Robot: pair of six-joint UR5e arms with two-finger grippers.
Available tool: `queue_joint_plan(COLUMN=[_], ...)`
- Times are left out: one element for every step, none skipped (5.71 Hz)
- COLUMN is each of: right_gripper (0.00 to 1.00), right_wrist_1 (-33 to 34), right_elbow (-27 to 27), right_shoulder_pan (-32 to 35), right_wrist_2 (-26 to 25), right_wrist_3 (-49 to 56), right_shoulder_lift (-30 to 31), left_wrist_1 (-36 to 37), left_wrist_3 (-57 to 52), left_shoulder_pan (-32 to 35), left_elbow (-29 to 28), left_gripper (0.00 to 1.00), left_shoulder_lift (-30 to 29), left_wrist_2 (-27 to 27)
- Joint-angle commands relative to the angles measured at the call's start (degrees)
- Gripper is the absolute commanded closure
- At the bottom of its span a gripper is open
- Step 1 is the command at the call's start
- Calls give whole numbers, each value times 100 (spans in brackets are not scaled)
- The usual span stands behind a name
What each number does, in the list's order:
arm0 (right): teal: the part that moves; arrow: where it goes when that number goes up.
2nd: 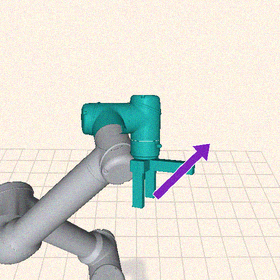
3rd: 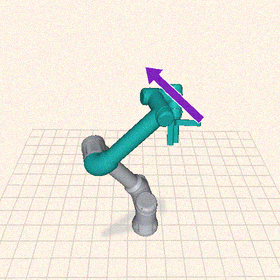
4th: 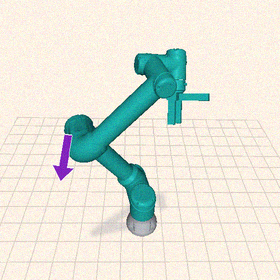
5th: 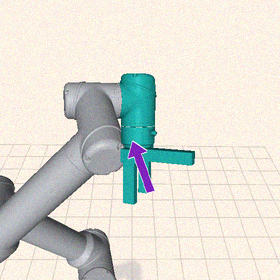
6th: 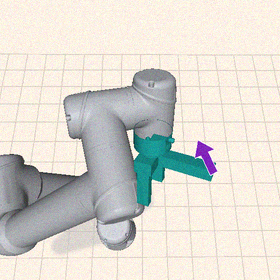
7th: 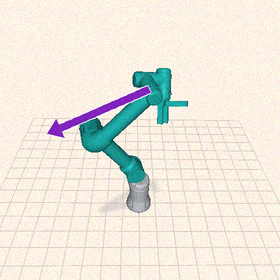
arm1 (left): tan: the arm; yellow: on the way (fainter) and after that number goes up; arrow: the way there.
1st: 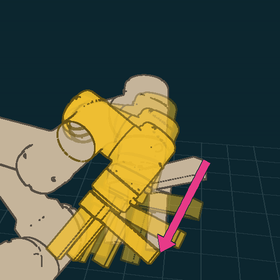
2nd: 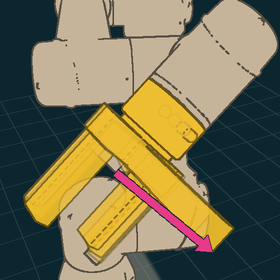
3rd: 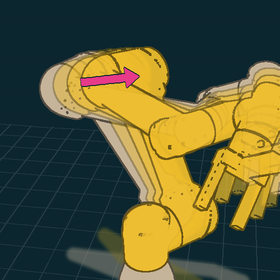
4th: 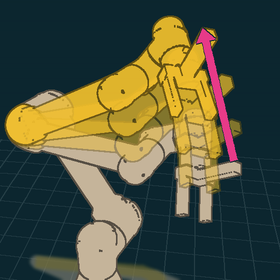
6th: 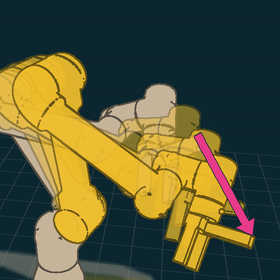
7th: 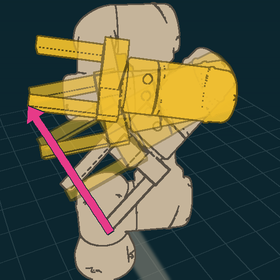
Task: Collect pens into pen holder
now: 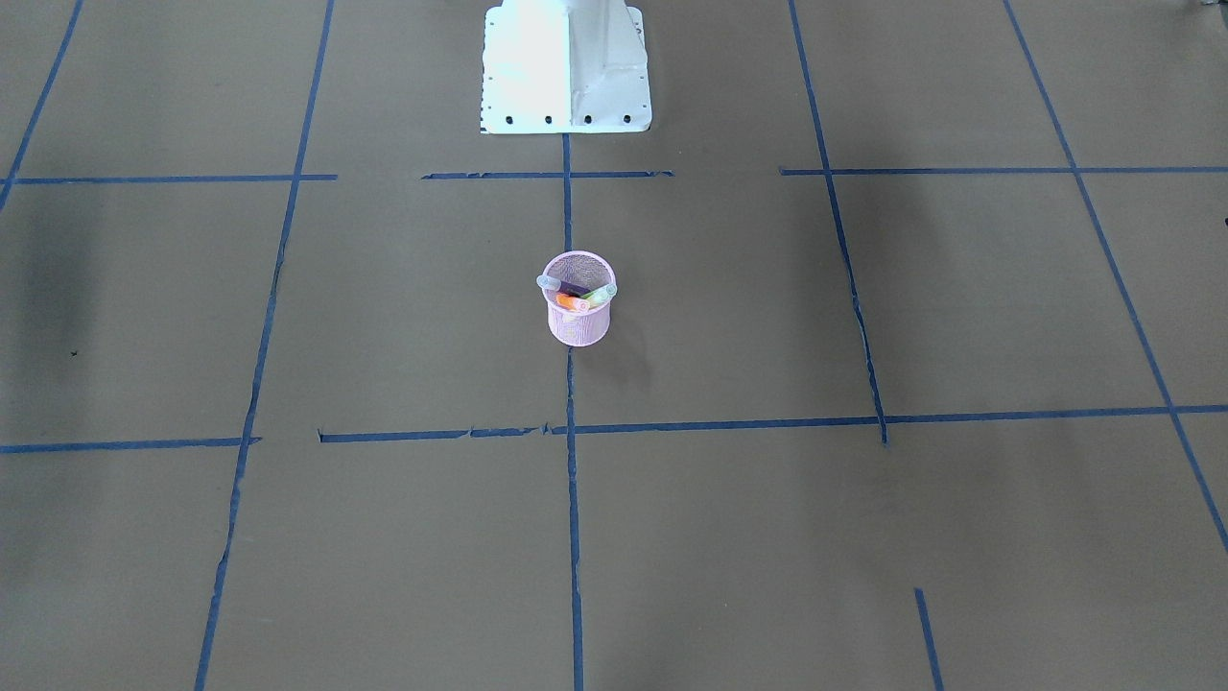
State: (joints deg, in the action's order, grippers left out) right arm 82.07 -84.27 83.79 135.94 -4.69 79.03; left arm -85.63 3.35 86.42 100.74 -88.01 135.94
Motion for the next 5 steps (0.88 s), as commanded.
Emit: queue_joint_plan(right_gripper=[0, 0, 0, 0, 0], right_wrist_1=[274, 561, 1165, 1214, 1215], right_elbow=[69, 86, 60, -18, -385], right_shoulder_pan=[445, 489, 646, 709, 709], right_wrist_2=[364, 189, 101, -13, -6], right_wrist_3=[929, 1405, 1984, 2025, 2025], right_shoulder_lift=[103, 138, 121, 165, 383], left_wrist_1=[2, 28, 72, 99, 116], left_wrist_3=[-19, -36, -524, -529, -502], left_shoulder_pan=[-20, -46, -46, -38, -20], left_elbow=[-46, 67, -132, -108, 6], left_gripper=[0, 0, 0, 0, 0], left_shoulder_lift=[-59, -85, -181, -217, -130], left_wrist_2=[-24, -232, -330, -322, -253])
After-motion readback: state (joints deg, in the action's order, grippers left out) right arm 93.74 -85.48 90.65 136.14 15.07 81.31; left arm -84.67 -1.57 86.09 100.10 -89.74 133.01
